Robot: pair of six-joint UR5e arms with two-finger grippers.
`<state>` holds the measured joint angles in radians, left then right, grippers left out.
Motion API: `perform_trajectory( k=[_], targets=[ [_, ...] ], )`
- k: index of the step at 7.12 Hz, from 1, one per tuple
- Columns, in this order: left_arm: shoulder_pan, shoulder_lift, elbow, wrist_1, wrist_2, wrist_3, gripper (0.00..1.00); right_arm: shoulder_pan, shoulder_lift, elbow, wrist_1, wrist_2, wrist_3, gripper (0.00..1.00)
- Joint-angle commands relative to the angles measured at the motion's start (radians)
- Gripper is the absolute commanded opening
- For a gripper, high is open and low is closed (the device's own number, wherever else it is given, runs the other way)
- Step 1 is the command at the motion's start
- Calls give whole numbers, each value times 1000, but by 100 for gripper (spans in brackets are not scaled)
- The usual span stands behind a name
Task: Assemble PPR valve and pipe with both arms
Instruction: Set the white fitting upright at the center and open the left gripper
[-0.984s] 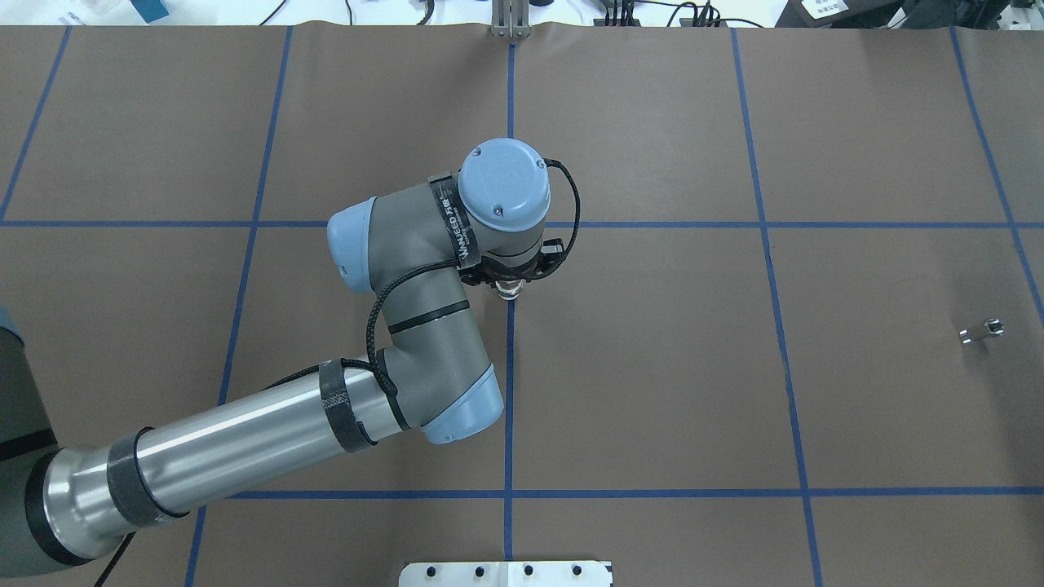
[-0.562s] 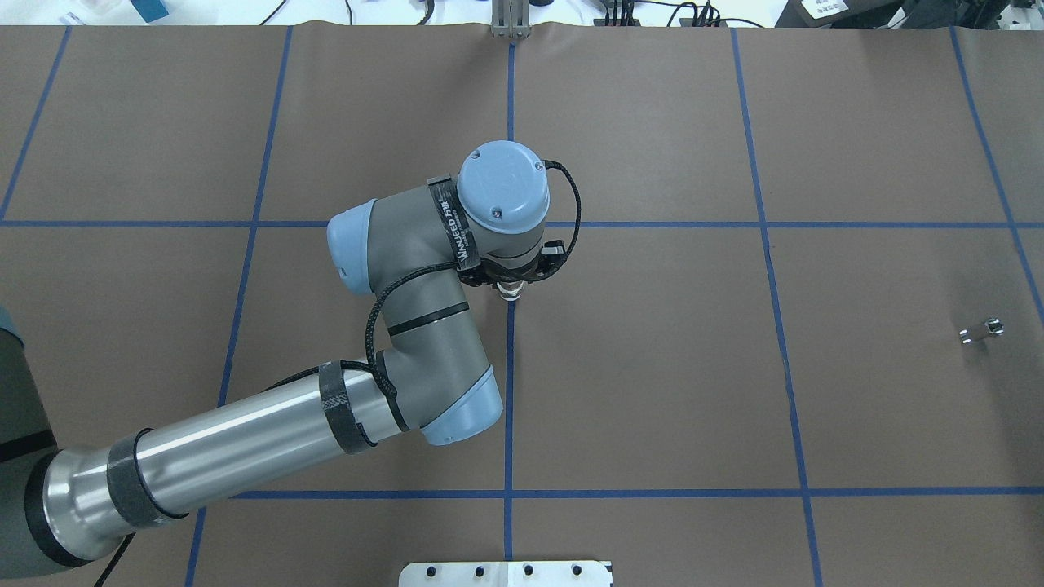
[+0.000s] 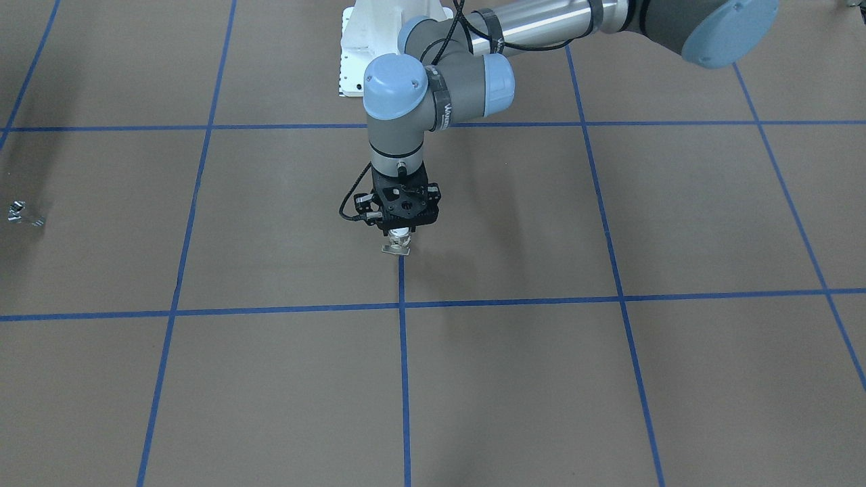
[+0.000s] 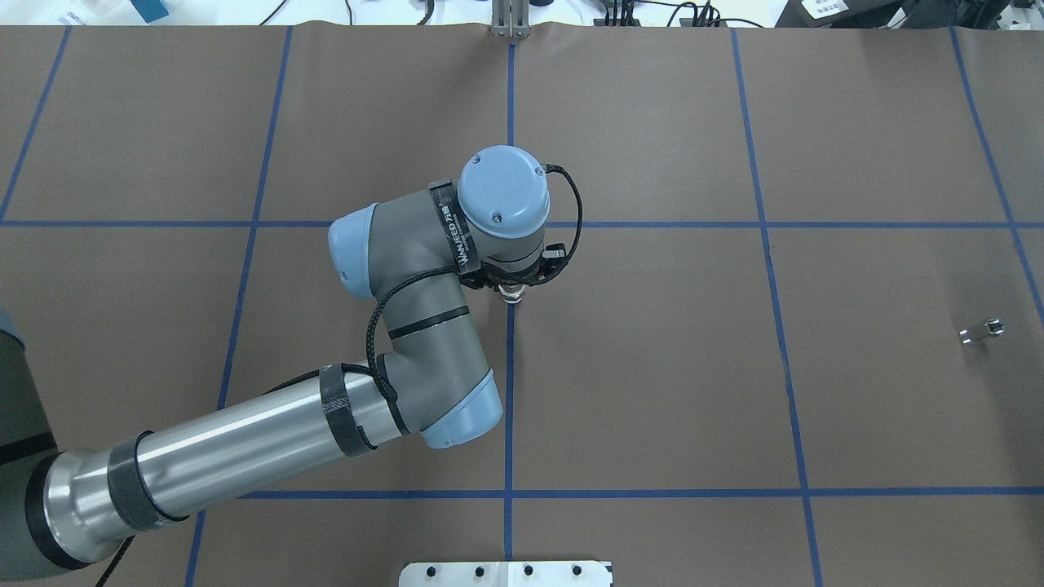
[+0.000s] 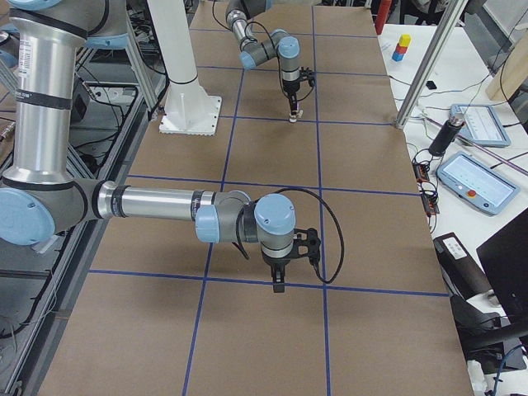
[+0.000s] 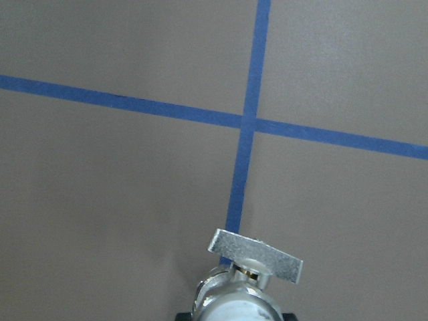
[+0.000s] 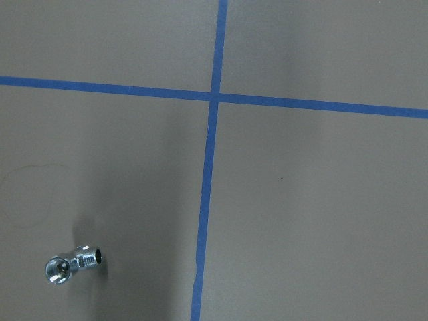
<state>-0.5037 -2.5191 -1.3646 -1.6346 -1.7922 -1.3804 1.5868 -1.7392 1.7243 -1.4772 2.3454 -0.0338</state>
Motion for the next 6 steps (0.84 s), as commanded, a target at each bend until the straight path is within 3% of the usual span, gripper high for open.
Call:
perform_trajectory(
  k=[1, 5, 6],
  targets=[
    [1, 0, -4, 1, 1, 20, 100, -1, 1, -3, 14, 0, 0, 100],
    [-47, 29, -117, 45, -9, 95, 100, 1, 1, -179, 361, 27, 2, 100],
    [-90, 55, -210, 140, -74, 172, 100, 1, 6, -180, 359, 38, 8, 100]
  ],
)
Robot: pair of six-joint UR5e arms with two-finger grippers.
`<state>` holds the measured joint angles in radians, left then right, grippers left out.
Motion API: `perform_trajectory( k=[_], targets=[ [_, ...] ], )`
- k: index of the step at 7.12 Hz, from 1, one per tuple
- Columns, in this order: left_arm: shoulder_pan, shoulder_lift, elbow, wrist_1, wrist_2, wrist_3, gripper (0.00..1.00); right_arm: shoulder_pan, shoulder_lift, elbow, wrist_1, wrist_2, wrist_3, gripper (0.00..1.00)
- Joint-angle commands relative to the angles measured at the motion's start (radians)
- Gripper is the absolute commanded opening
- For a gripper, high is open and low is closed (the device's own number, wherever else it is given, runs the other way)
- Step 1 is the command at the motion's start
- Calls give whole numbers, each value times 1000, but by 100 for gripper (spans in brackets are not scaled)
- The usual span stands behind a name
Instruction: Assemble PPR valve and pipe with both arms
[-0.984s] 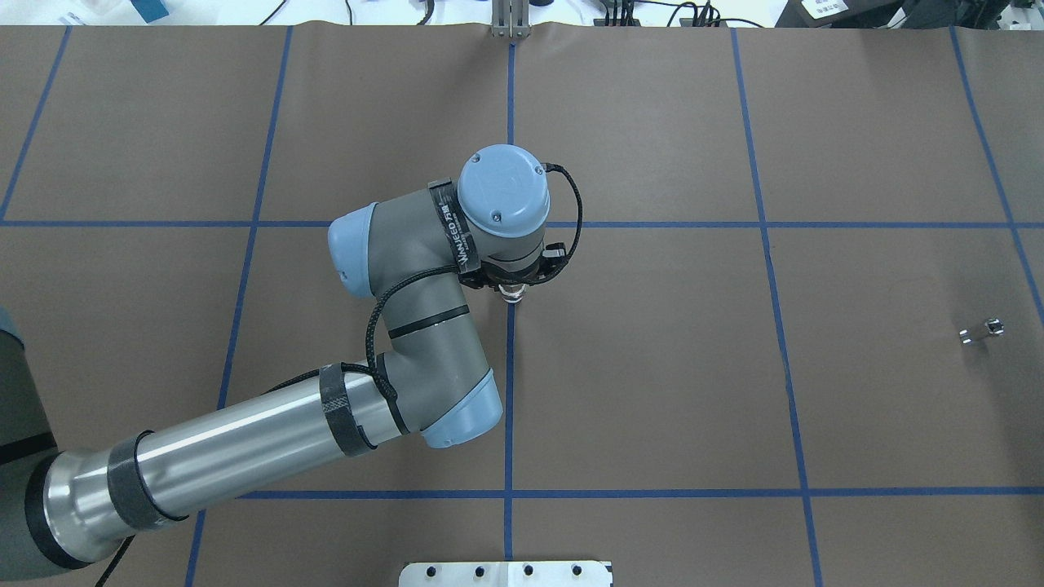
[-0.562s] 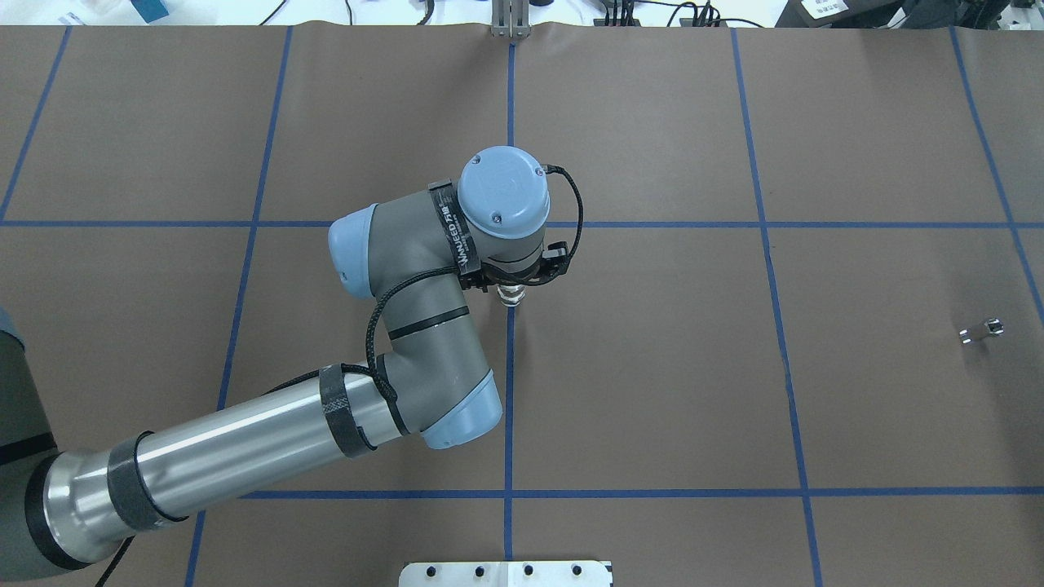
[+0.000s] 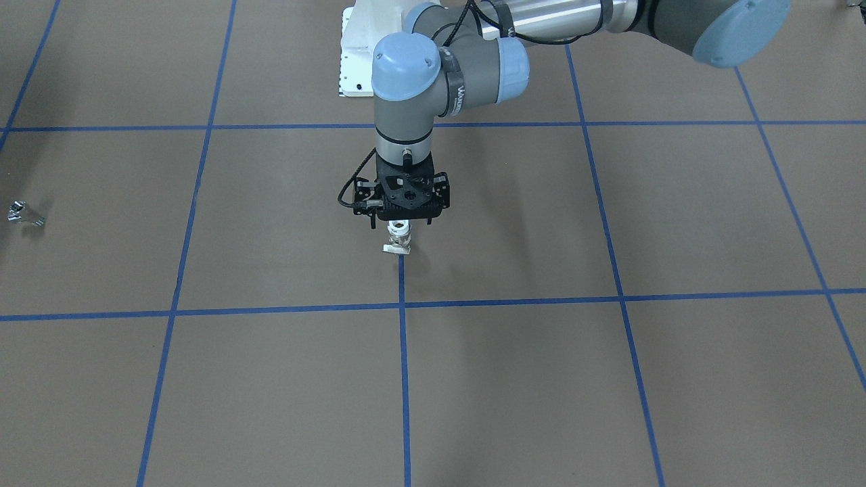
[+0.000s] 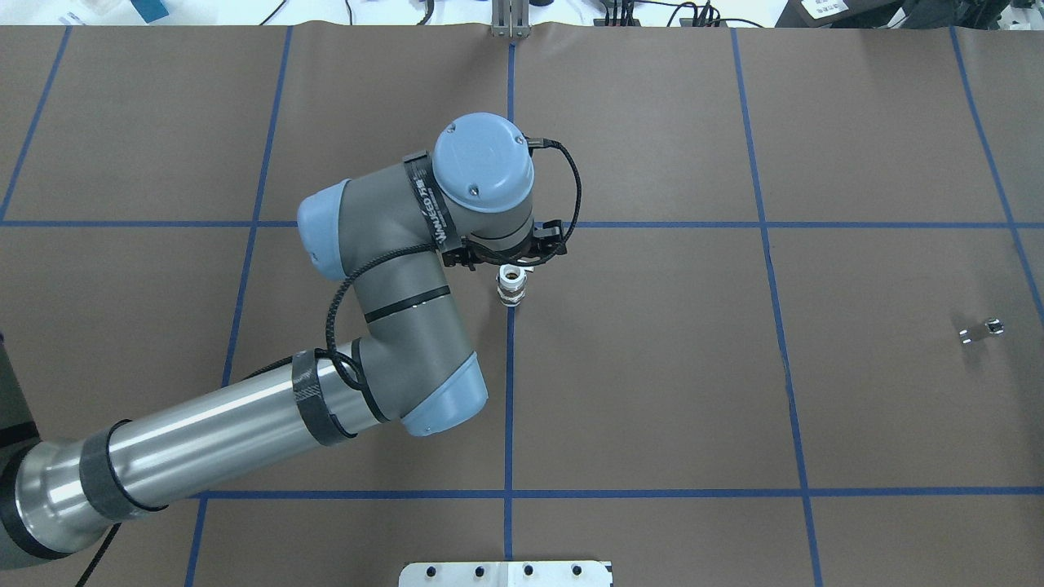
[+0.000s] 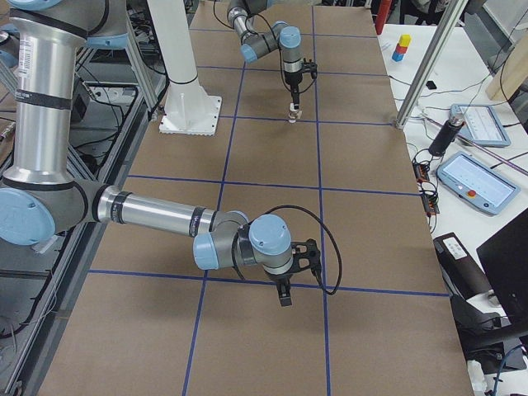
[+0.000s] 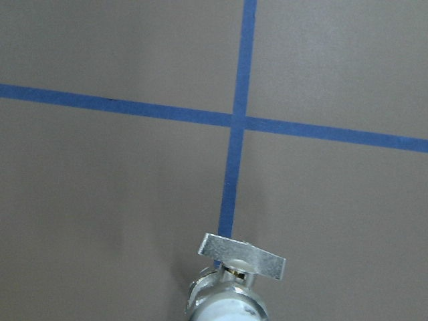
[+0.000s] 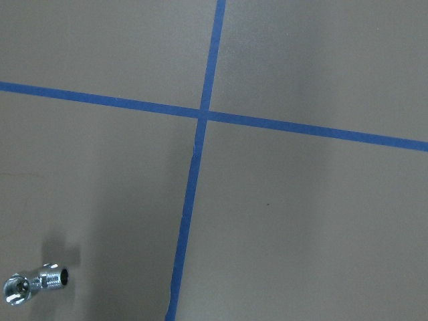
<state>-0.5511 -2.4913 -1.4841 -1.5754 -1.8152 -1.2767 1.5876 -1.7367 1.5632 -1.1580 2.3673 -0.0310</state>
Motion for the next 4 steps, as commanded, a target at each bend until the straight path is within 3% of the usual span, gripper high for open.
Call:
perform_trajectory(
  k=[1, 3, 4],
  targets=[
    [-88, 95, -216, 160, -85, 156, 100, 0, 5, -12, 38, 16, 6, 100],
    [-180, 266, -397, 210, -92, 403, 100, 0, 22, 39, -56, 26, 13, 100],
    [-229, 364, -462, 210, -111, 521, 100, -1, 25, 145, -197, 23, 13, 100]
  ],
)
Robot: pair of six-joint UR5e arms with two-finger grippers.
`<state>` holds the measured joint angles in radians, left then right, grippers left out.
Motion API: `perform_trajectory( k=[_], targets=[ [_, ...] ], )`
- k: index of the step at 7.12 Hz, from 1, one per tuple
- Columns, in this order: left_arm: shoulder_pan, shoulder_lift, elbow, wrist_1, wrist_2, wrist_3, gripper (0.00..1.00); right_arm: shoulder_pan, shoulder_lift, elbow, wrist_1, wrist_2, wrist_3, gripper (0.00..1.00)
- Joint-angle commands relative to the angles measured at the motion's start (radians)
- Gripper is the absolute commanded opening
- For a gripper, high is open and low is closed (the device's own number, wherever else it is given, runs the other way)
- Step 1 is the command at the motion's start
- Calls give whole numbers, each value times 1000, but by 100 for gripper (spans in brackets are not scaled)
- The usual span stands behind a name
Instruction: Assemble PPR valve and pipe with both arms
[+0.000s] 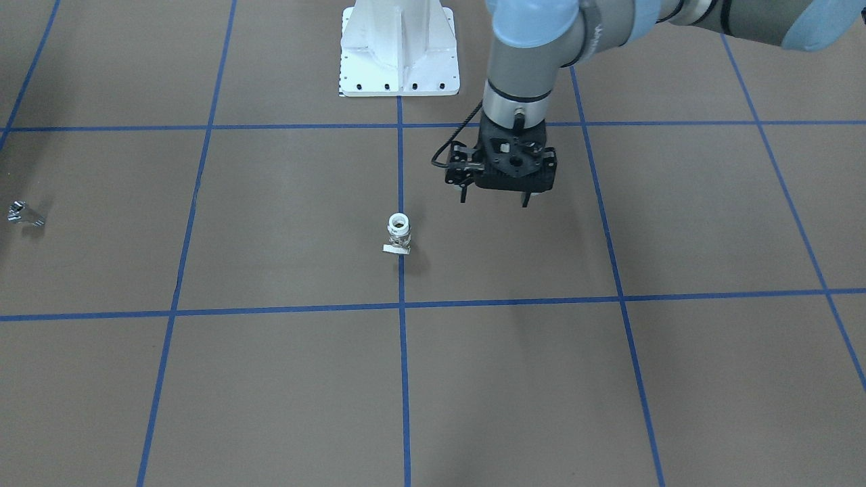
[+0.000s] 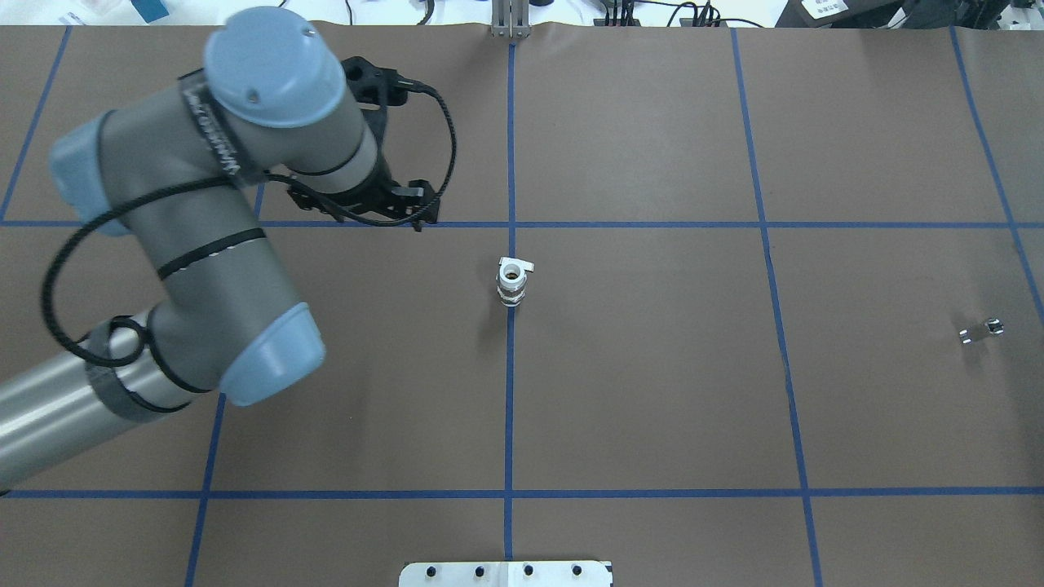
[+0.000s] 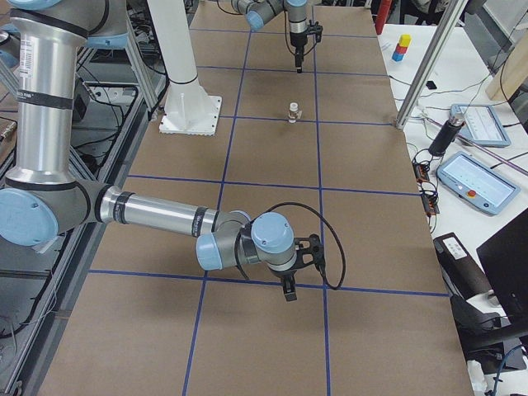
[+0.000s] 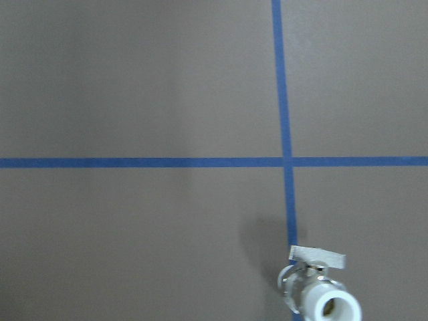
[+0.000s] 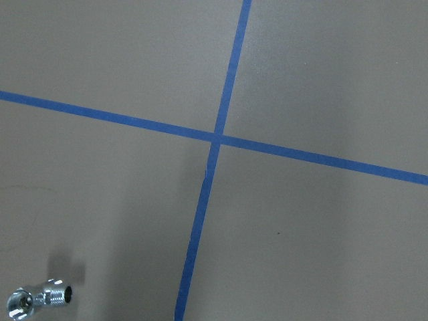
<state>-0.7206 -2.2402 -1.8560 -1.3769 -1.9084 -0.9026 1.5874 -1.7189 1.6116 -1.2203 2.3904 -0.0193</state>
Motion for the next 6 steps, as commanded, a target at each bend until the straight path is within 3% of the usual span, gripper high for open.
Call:
perform_trajectory(
  k=[1, 3, 6],
  targets=[
    [-151, 231, -154, 10, -108, 297, 100, -6, 5, 185, -253, -6, 1, 100],
    [-361, 467, -227, 2, -217, 648, 100, -21, 2, 298, -382, -5, 4, 100],
    [-745, 664, -123, -4, -334, 1177, 100, -173, -4, 418, -401, -58, 275, 100]
  ],
)
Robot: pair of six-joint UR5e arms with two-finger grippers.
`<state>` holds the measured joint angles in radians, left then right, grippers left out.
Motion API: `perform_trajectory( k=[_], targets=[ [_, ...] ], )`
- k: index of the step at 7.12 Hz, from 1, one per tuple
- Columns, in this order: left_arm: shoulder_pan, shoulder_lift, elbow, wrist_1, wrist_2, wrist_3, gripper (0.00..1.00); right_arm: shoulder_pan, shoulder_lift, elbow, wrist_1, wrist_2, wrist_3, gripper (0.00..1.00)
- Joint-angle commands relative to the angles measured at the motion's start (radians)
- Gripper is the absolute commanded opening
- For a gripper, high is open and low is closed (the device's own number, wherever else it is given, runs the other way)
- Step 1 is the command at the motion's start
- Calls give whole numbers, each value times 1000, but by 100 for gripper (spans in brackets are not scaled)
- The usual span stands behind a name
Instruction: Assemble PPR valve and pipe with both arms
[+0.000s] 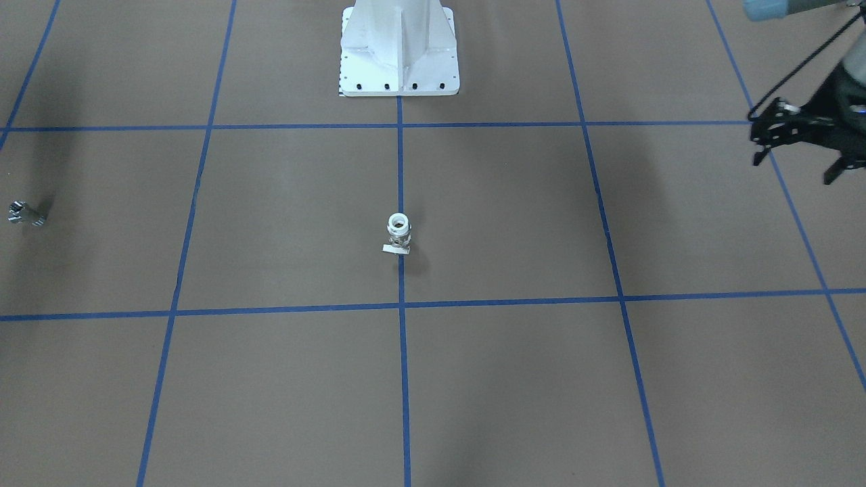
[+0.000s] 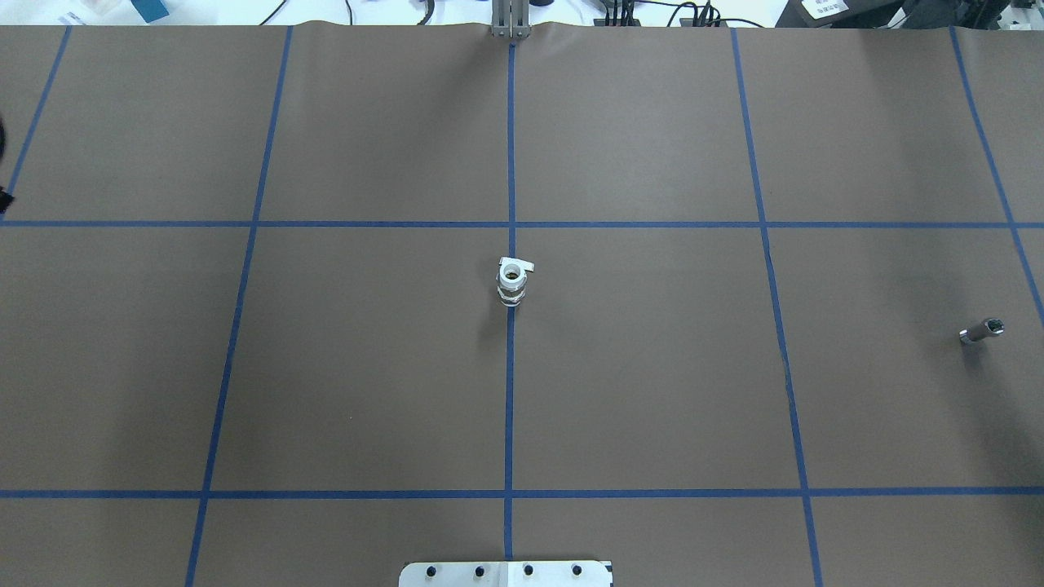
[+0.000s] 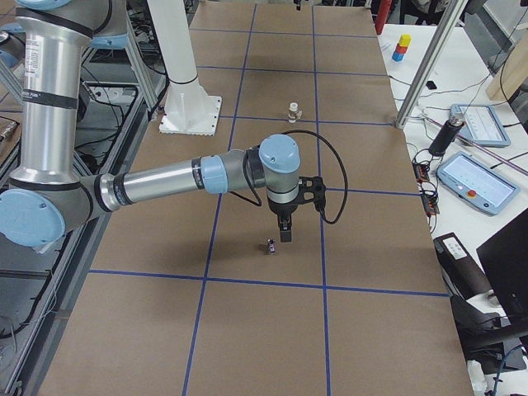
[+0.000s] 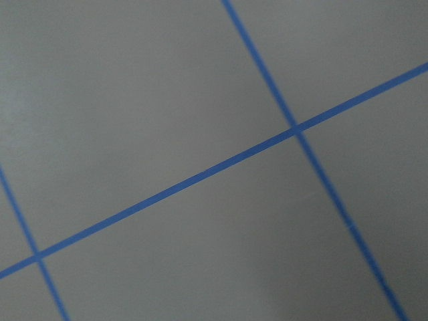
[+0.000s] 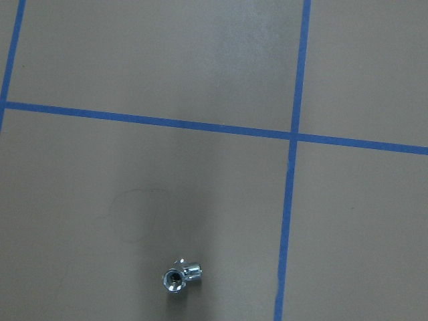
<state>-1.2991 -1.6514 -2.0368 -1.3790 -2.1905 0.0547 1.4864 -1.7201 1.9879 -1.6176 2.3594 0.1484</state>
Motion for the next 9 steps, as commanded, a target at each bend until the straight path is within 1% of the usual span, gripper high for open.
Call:
perform_trajectory(
  k=[1, 2, 3, 4, 5, 6, 7, 9],
  targets=[
    [-272, 114, 117, -14, -54, 287, 100, -134, -4, 43, 22, -57, 170, 100],
    [-308, 119, 159, -52, -52, 296, 100, -203, -39, 39, 112, -89, 248, 100],
    [-312, 137, 158, -83, -54, 295, 100, -230, -100, 8, 272, -95, 269, 100],
    [-312, 137, 158, -83, -54, 294, 100, -259, -130, -23, 369, -107, 351, 100],
    [-313, 139, 156, -83, -54, 293, 100, -308, -136, -61, 439, -156, 417, 100],
    [-313, 139, 156, -83, -54, 293, 100, -348, -141, -125, 550, -190, 447, 100],
    [-312, 139, 156, -84, -55, 293, 100, -379, -141, -182, 652, -204, 473, 100],
    [-312, 137, 156, -84, -55, 293, 100, -435, -141, -213, 676, -256, 508, 99]
  ],
)
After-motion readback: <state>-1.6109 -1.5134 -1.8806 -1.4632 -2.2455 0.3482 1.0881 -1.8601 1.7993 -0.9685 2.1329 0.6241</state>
